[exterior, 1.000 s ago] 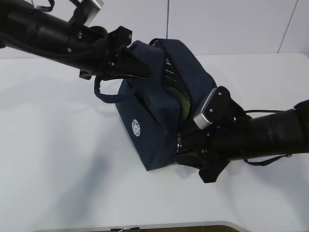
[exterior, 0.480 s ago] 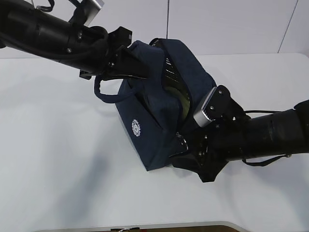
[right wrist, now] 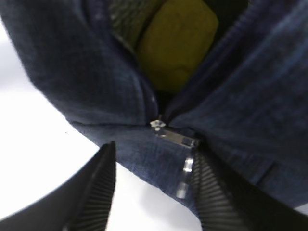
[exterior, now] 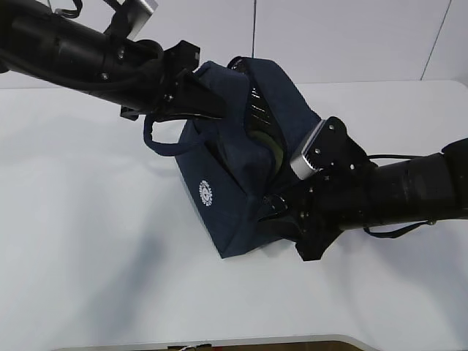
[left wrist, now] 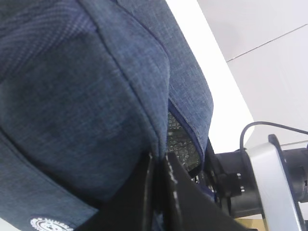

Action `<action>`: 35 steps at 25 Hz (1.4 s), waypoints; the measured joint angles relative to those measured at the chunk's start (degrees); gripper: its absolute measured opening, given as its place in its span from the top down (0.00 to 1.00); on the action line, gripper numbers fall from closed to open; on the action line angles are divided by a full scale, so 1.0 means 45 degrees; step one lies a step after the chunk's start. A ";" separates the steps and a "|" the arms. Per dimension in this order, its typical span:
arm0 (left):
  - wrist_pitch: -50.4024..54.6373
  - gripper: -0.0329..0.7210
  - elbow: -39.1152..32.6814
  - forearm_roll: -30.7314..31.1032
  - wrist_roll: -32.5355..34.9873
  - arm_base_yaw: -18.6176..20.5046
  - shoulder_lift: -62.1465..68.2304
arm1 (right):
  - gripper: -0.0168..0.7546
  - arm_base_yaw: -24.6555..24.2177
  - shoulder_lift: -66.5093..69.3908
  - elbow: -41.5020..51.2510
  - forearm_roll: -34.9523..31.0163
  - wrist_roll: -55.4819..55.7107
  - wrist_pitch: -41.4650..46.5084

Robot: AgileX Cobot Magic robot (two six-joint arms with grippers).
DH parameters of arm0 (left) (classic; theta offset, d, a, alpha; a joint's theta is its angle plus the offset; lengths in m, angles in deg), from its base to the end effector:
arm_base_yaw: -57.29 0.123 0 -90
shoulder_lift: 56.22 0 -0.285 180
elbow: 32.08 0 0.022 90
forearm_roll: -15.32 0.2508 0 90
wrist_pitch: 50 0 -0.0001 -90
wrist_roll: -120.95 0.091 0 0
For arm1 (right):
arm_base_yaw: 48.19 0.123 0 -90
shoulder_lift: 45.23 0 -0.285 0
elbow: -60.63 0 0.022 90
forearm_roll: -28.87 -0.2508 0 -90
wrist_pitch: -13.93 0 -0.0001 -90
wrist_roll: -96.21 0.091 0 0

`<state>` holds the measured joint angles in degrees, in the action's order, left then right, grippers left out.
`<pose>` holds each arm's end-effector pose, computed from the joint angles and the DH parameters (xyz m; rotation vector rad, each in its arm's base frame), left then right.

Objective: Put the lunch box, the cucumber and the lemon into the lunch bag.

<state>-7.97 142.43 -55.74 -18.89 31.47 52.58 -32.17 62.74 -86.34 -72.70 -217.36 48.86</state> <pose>0.3195 -0.2187 0.2639 0.4037 2.3584 -1.2276 0.2915 0.1369 0.1617 -1.1264 1.9215 0.5598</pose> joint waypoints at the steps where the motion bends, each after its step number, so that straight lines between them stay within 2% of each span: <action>1: 0.0021 0.97 0.0000 0.0000 0.0000 0.0000 0.0000 | 0.49 0.0000 0.0000 0.0000 0.0000 0.0000 -0.0020; 14: 0.0027 0.97 0.0000 0.0000 0.0009 0.0000 0.0000 | 0.88 0.0000 0.0000 -0.0050 0.0000 0.0000 -0.0449; 29: 0.0027 0.97 0.0000 0.0000 0.0067 0.0000 0.0000 | 0.96 0.0000 0.0000 -0.0059 0.0000 0.0000 -0.0512; 35: 0.0027 0.97 0.0000 0.0000 0.0067 0.0000 0.0000 | 0.95 0.0000 0.0000 -0.0059 0.0000 0.0000 -0.0512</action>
<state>-7.85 142.43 -55.74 -18.59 31.47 52.58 -32.17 62.74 -86.61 -72.70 -217.36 46.55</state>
